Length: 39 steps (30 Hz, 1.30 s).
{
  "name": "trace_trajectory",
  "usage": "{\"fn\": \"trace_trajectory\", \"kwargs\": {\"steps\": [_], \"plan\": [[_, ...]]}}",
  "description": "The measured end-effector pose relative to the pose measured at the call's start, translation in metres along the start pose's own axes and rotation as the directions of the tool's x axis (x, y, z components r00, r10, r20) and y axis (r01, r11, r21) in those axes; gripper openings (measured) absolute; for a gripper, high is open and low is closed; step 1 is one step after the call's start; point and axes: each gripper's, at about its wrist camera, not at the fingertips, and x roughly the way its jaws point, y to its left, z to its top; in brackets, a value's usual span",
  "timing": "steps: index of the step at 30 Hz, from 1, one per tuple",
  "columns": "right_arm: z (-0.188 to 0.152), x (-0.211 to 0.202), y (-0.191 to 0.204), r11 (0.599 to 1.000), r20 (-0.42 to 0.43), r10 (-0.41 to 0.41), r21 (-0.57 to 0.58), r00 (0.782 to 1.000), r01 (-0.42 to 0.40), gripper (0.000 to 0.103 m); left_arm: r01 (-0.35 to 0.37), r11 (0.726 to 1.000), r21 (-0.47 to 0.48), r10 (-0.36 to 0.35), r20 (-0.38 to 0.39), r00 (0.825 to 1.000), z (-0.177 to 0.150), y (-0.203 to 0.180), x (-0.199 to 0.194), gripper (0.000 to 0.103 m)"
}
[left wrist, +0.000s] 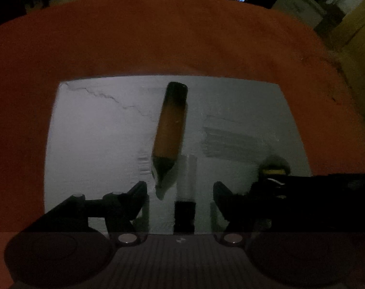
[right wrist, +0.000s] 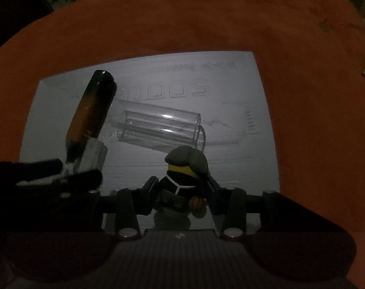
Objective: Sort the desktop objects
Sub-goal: 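Lift the vial with the left gripper while the right gripper lifts the figurine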
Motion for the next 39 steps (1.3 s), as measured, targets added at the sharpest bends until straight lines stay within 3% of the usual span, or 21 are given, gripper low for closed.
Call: {"fn": "trace_trajectory", "kwargs": {"steps": [7,11,17,20,23,26,29,31,32,36,37,38,39], "plan": [[0.005,0.0,-0.002,1.0,-0.012,-0.005,0.01,1.0,0.006,0.046,0.01,1.0,-0.014,-0.01,-0.027,1.0,0.002,-0.004,0.008,0.048],[0.004,0.0,0.0,0.998,-0.007,-0.012,-0.065,1.0,0.012,0.045,0.034,0.999,-0.004,-0.034,-0.009,0.999,0.001,-0.004,0.01,0.025],[-0.001,-0.005,-0.007,0.998,0.002,0.007,-0.056,1.0,-0.007,0.044,0.044,0.999,0.026,-0.045,0.036,0.998,-0.008,-0.002,0.004,0.02],[-0.001,-0.013,-0.014,0.999,0.006,0.027,-0.046,1.0,-0.026,0.044,0.082,0.997,0.0,-0.081,0.064,0.995,-0.012,0.005,-0.004,0.006],[-0.001,-0.023,-0.02,0.998,0.024,0.044,-0.035,0.999,-0.043,0.044,0.102,0.995,-0.011,-0.101,0.082,0.992,-0.013,0.009,-0.015,0.006],[0.0,-0.028,-0.022,0.999,0.031,0.032,-0.036,0.999,-0.031,0.044,0.07,0.997,0.033,-0.072,0.053,0.996,-0.016,0.007,-0.015,0.007],[0.0,-0.025,-0.026,0.999,0.02,0.032,-0.018,0.999,-0.032,0.044,0.081,0.996,0.047,-0.082,0.023,0.996,-0.018,0.007,-0.011,0.011],[0.0,-0.021,-0.03,1.0,0.009,0.029,0.001,1.0,-0.029,0.044,0.104,0.994,0.044,-0.104,0.009,0.995,-0.019,0.006,-0.01,0.03],[0.0,-0.018,-0.031,1.0,0.003,0.024,0.007,1.0,-0.024,0.044,0.112,0.993,0.046,-0.112,0.001,0.994,-0.019,0.005,-0.008,0.048],[-0.002,-0.011,-0.033,1.0,-0.012,0.016,0.017,1.0,-0.016,0.044,0.103,0.991,0.083,-0.104,0.006,0.995,-0.015,-0.011,-0.006,0.054],[-0.002,-0.01,-0.034,1.0,-0.013,0.018,0.019,1.0,-0.017,0.044,0.118,0.99,0.079,-0.118,-0.003,0.993,-0.013,-0.013,-0.006,0.06],[-0.003,-0.009,-0.034,1.0,-0.014,0.019,0.021,1.0,-0.019,0.044,0.125,0.99,0.069,-0.125,-0.007,0.992,-0.012,-0.015,-0.005,0.076],[-0.003,-0.009,-0.035,1.0,-0.015,0.02,0.021,1.0,-0.02,0.044,0.129,0.99,0.06,-0.129,-0.011,0.992,-0.011,-0.017,-0.005,0.078]]}}
